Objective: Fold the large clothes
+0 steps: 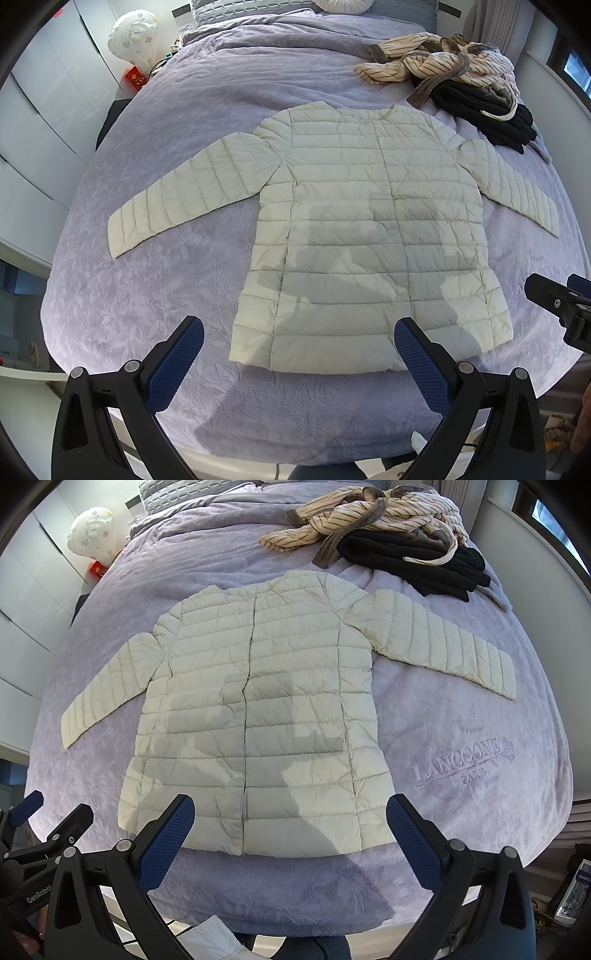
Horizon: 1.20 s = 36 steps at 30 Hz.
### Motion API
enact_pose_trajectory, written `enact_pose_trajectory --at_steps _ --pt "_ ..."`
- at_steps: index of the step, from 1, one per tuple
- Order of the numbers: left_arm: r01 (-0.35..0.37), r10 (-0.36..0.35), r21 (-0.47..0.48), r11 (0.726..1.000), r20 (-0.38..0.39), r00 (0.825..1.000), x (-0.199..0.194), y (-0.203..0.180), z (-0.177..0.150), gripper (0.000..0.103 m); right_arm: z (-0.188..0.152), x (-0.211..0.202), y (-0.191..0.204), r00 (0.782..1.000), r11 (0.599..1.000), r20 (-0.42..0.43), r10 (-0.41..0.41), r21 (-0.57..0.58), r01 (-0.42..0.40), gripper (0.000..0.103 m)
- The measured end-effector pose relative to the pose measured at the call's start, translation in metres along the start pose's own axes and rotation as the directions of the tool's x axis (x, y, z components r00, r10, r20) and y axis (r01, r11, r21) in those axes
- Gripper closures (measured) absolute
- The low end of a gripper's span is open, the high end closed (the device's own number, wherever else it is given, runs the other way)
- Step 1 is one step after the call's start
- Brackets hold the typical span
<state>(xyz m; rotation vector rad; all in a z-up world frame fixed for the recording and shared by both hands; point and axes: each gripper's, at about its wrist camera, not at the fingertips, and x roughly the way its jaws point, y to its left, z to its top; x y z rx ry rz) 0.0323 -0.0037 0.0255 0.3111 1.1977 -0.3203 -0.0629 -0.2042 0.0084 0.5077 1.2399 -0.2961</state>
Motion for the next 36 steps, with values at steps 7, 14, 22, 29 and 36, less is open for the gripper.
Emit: enact_pose_trajectory --at_steps 7,14,22,29,36 --pt "0.000 0.000 -0.001 1.000 0.000 1.000 0.000 -0.001 0.000 0.000 0.000 0.002 0.002 1.000 1.000 -0.002 -0.012 -0.007 0.012 0.000" --pt "0.003 -0.003 -0.002 1.000 0.002 1.000 0.002 0.000 0.001 0.000 -0.002 0.004 0.003 1.000 1.000 -0.005 -0.016 0.000 0.016 0.000" --pt "0.006 -0.006 -0.004 1.000 0.002 1.000 0.004 0.002 0.000 0.000 -0.004 0.005 0.010 0.999 1.000 -0.016 -0.030 -0.006 0.030 0.000" --pt "0.021 -0.021 -0.017 1.000 0.002 1.000 0.008 0.017 0.001 0.000 -0.001 0.004 0.021 0.999 0.999 -0.025 -0.040 -0.012 0.040 0.000" --pt "0.079 -0.080 -0.102 0.992 -0.007 0.997 0.031 0.058 0.006 0.000 0.009 0.015 0.038 0.998 1.000 -0.059 -0.015 -0.010 0.014 0.000"
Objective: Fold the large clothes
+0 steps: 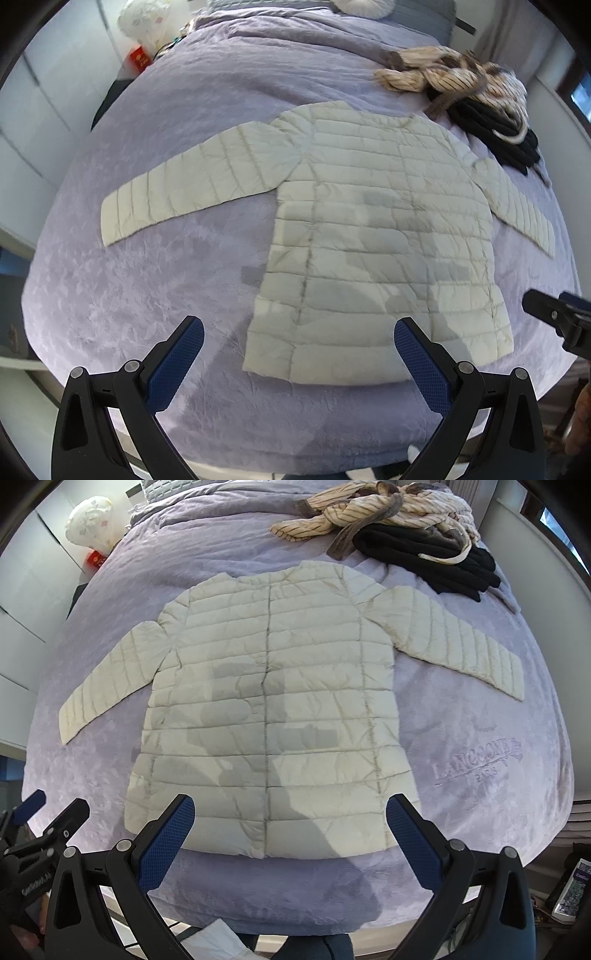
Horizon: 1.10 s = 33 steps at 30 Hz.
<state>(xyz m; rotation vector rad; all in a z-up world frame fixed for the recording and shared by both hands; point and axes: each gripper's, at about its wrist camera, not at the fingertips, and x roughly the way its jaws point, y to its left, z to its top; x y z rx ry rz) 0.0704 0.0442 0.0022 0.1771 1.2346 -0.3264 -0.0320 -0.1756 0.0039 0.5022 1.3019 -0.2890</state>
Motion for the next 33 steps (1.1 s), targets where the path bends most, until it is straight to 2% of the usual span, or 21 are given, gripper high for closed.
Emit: enact_pose_trajectory --at_steps 6,11,15,19,21,24,30,32,33 --pt "0.008 -0.005 -0.133 0.991 0.018 1.000 0.033 0.064 0.014 0.000 0.014 0.023 0.029 0.998 0.998 -0.037 0.058 -0.011 -0.058 0.000" --pt "0.030 -0.021 -0.269 0.963 0.038 0.999 0.070 0.128 0.026 0.000 0.029 0.050 0.065 0.993 0.993 -0.052 0.102 -0.049 -0.105 0.000" --pt "0.070 -0.049 -0.375 0.924 0.064 0.997 0.105 0.174 0.035 0.000 0.045 0.080 0.095 0.981 0.982 -0.088 0.174 -0.063 -0.180 0.000" --pt "0.169 -0.122 -0.487 0.857 0.126 0.984 0.141 0.216 0.045 0.000 0.065 0.116 0.126 0.962 0.963 -0.117 0.248 -0.079 -0.258 0.000" --pt "0.209 -0.152 -0.539 0.816 0.149 0.977 0.160 0.234 0.048 0.000 0.077 0.132 0.144 0.964 0.961 -0.108 0.242 -0.113 -0.254 0.000" --pt "0.246 -0.169 -0.580 0.777 0.184 0.968 0.179 0.251 0.050 0.000 0.094 0.151 0.171 0.972 0.957 -0.079 0.220 -0.176 -0.230 0.000" --pt "0.291 -0.176 -0.603 0.743 0.243 0.954 0.209 0.271 0.054 0.000 0.134 0.198 0.225 0.970 0.939 -0.056 0.238 -0.242 -0.245 0.000" --pt "0.302 -0.183 -0.620 0.724 0.249 0.951 0.219 0.278 0.054 0.000 0.144 0.216 0.242 0.962 0.927 -0.050 0.269 -0.257 -0.273 0.006" --pt "0.308 -0.187 -0.628 0.714 0.252 0.949 0.224 0.282 0.053 0.000 0.147 0.222 0.247 0.960 0.923 -0.048 0.277 -0.264 -0.279 0.021"
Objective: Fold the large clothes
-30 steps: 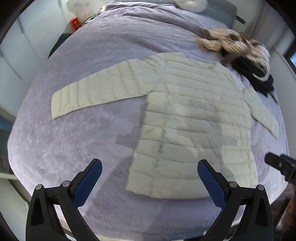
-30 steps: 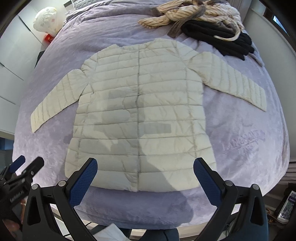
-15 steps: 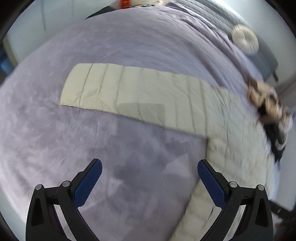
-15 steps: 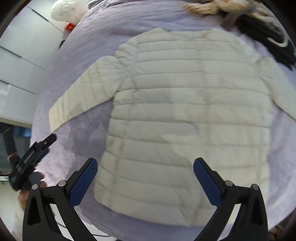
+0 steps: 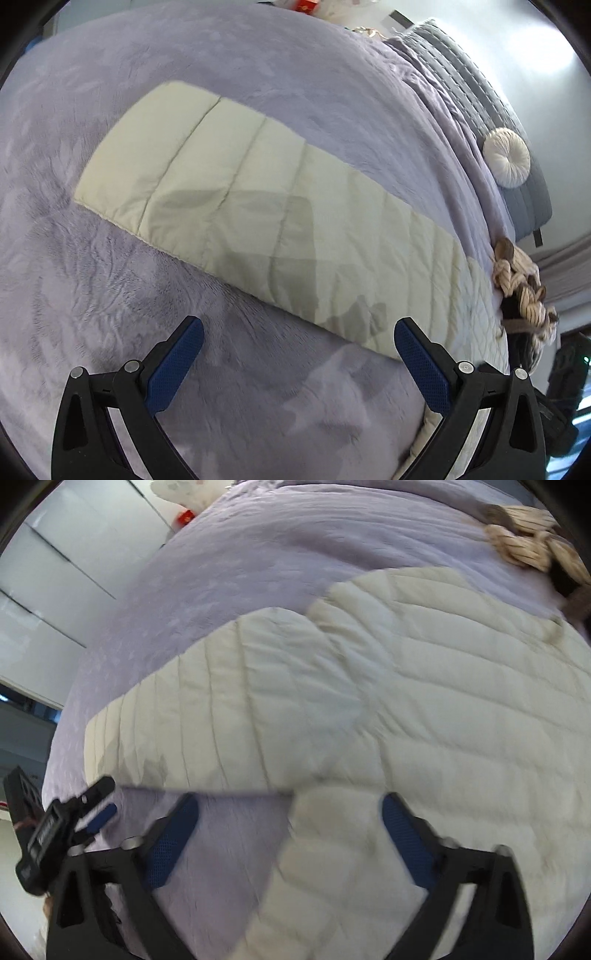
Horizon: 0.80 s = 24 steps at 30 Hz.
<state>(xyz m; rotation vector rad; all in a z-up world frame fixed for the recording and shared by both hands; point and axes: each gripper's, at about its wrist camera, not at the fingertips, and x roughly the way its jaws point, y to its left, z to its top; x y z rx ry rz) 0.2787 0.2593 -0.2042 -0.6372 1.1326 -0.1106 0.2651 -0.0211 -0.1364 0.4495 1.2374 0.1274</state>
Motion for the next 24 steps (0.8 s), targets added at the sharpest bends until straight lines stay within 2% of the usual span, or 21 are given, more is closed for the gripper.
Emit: enact_pose_trajectory --at_steps 1,3,4,7,11,13,15,16,17,20,24 --pt "0.004 -0.004 -0.010 1.000 0.001 1.000 0.003 0.003 0.000 0.000 0.006 0.010 0.003 1.000 1.000 -0.001 0.002 -0.010 -0.002 0.041" --pt "0.010 -0.010 -0.029 1.000 0.007 1.000 0.009 0.005 0.003 0.000 0.014 0.026 0.005 1.000 1.000 -0.001 -0.006 -0.009 0.006 0.065" --pt "0.012 -0.011 -0.039 0.999 0.013 1.000 0.013 0.005 0.004 0.000 0.017 0.031 0.004 1.000 1.000 0.006 -0.014 -0.002 0.014 0.072" --pt "0.001 0.002 -0.061 0.998 0.043 0.999 0.024 0.004 0.012 0.000 0.022 0.044 -0.003 1.000 1.000 0.007 -0.002 0.025 0.001 0.075" --pt "-0.050 0.059 -0.086 0.995 0.101 0.993 0.031 0.000 0.025 0.002 0.021 0.062 -0.009 1.000 0.999 -0.008 -0.006 0.044 0.006 0.075" --pt "-0.094 0.105 -0.088 0.992 0.129 0.986 0.031 -0.003 0.032 0.028 0.021 0.065 -0.008 1.000 0.999 -0.003 -0.007 0.042 0.007 0.075" --pt "-0.084 0.091 -0.065 0.994 0.119 0.989 0.032 -0.005 0.039 0.077 0.023 0.066 -0.006 1.000 0.999 0.000 -0.006 0.046 0.006 0.075" --pt "-0.057 0.063 -0.053 0.997 0.116 0.991 0.031 -0.006 0.042 0.090 0.023 0.066 -0.006 1.000 0.999 0.001 -0.002 0.049 0.002 0.075" --pt "-0.022 0.026 -0.031 0.999 0.112 0.993 0.029 -0.008 0.044 0.096 0.019 0.063 -0.006 1.000 0.999 0.002 0.006 0.054 -0.006 0.075" --pt "-0.016 0.005 0.077 0.997 0.148 0.989 0.014 -0.030 0.048 0.096 0.015 0.066 -0.014 0.999 0.996 0.003 0.033 0.079 -0.034 0.075" --pt "0.023 -0.069 0.243 0.970 0.182 0.981 -0.013 -0.077 0.043 0.096 0.014 0.065 -0.024 0.998 0.991 0.005 0.070 0.113 -0.070 0.075"
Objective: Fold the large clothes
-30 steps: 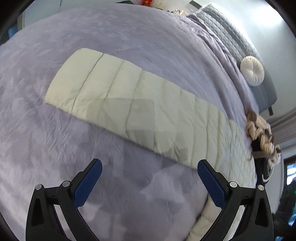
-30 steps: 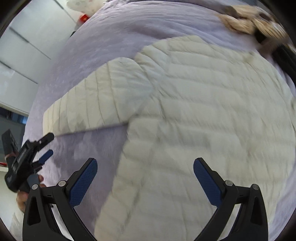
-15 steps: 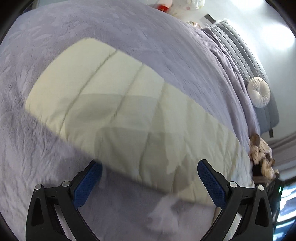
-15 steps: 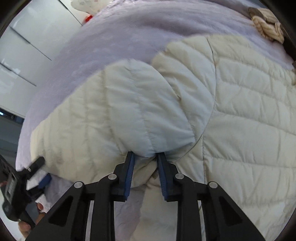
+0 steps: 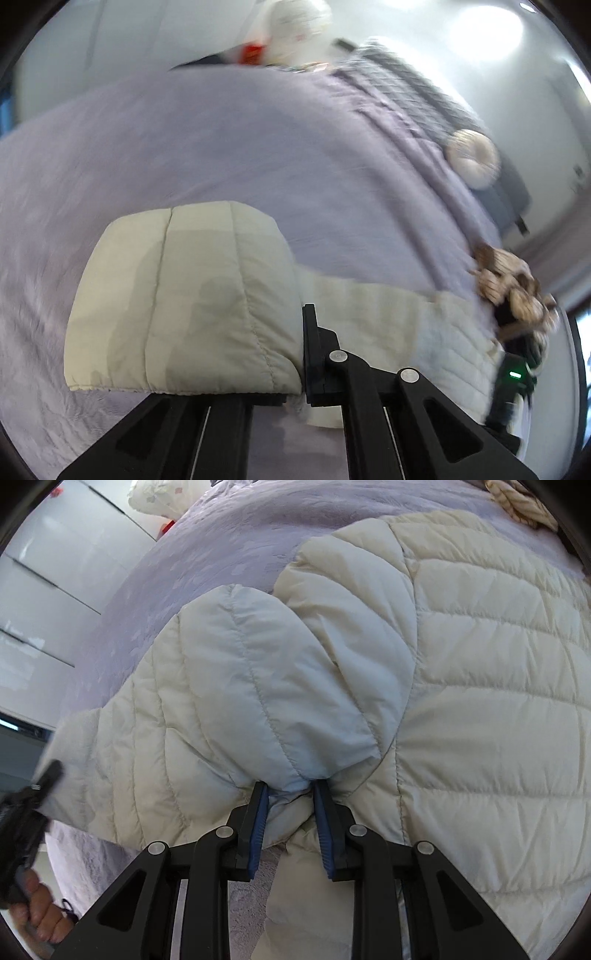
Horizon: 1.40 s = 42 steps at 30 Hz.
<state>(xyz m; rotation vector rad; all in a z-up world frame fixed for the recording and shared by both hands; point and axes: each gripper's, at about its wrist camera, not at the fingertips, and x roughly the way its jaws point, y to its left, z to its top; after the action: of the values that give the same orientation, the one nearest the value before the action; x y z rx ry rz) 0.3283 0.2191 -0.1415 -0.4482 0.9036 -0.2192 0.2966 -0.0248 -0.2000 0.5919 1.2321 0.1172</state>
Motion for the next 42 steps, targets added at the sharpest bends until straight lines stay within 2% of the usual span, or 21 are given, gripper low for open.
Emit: enact_pose_trajectory --at_steps 4,7,10,13,17,20,21,25,28,29,30,31,32,33,35,36,38,41,42 --pt "0.083 -0.086 0.111 0.990 0.017 0.996 -0.016 -0.059 0.000 0.096 0.004 -0.013 -0.007 0.998 0.996 -0.006 0.065 0.059 -0.065 0.075" --pt "0.148 -0.149 0.206 0.967 -0.015 0.989 -0.018 -0.109 -0.011 0.096 0.004 -0.041 -0.024 0.993 0.986 0.023 0.116 0.115 -0.118 0.075" --pt "0.190 -0.176 0.313 0.931 -0.073 0.982 -0.005 -0.168 -0.033 0.096 -0.003 -0.077 -0.051 0.994 0.987 0.068 0.082 0.134 -0.090 0.075" --pt "0.231 -0.189 0.380 0.895 -0.146 0.971 0.013 -0.221 -0.062 0.096 -0.018 -0.114 -0.090 0.993 0.984 0.108 0.038 0.169 -0.057 0.075" --pt "0.236 -0.132 0.513 0.825 -0.231 0.964 0.041 -0.291 -0.113 0.096 -0.043 -0.153 -0.150 0.990 0.969 0.139 -0.033 0.245 -0.003 0.075" --pt "0.225 -0.065 0.614 0.757 -0.272 0.960 0.061 -0.332 -0.158 0.096 -0.071 -0.184 -0.189 0.986 0.955 0.156 -0.067 0.295 0.018 0.075" --pt "0.208 -0.021 0.659 0.723 -0.279 0.960 0.068 -0.346 -0.174 0.096 -0.078 -0.192 -0.201 0.984 0.950 0.159 -0.078 0.311 0.025 0.075" --pt "0.170 0.073 0.741 0.650 -0.283 0.956 0.085 -0.368 -0.214 0.096 -0.101 -0.216 -0.239 0.982 0.932 0.164 -0.095 0.362 0.030 0.075" --pt "0.116 0.125 0.793 0.598 -0.235 0.964 0.084 -0.377 -0.231 0.096 -0.115 -0.228 -0.261 0.981 0.922 0.172 -0.092 0.387 0.018 0.075" --pt "0.107 0.134 0.801 0.589 -0.228 0.964 0.083 -0.379 -0.233 0.096 -0.120 -0.233 -0.268 0.980 0.919 0.177 -0.088 0.394 0.011 0.075" --pt "0.106 0.139 0.804 0.585 -0.228 0.964 0.084 -0.380 -0.233 0.092 -0.122 -0.233 -0.272 0.980 0.916 0.180 -0.084 0.400 0.005 0.074" --pt "0.111 0.140 0.806 0.581 -0.234 0.962 0.085 -0.381 -0.233 0.083 -0.123 -0.235 -0.276 0.980 0.914 0.183 -0.081 0.405 0.000 0.074" --pt "0.117 0.136 0.805 0.582 -0.238 0.962 0.083 -0.382 -0.233 0.042 -0.126 -0.236 -0.279 0.980 0.913 0.184 -0.077 0.409 -0.005 0.074" --pt "0.104 0.127 0.802 0.588 -0.219 0.967 0.077 -0.382 -0.233 0.009 -0.125 -0.236 -0.280 0.980 0.911 0.184 -0.075 0.412 -0.007 0.074" --pt "0.099 0.093 0.810 0.579 -0.186 0.978 0.072 -0.388 -0.231 0.006 -0.128 -0.238 -0.286 0.979 0.914 0.186 -0.078 0.406 -0.004 0.074" --pt "0.110 0.089 0.817 0.567 -0.194 0.977 0.072 -0.391 -0.231 0.006 -0.129 -0.239 -0.287 0.979 0.916 0.185 -0.081 0.402 0.000 0.074" --pt "0.123 0.092 0.819 0.560 -0.209 0.974 0.068 -0.393 -0.231 0.006 -0.129 -0.240 -0.288 0.979 0.919 0.185 -0.084 0.394 0.004 0.074" --pt "0.147 0.049 0.808 0.571 -0.212 0.976 0.052 -0.390 -0.224 0.006 -0.127 -0.240 -0.288 0.980 0.918 0.179 -0.092 0.397 0.014 0.074" --pt "0.162 0.023 0.797 0.582 -0.215 0.976 0.043 -0.385 -0.219 0.006 -0.124 -0.239 -0.286 0.980 0.919 0.177 -0.096 0.394 0.018 0.070"
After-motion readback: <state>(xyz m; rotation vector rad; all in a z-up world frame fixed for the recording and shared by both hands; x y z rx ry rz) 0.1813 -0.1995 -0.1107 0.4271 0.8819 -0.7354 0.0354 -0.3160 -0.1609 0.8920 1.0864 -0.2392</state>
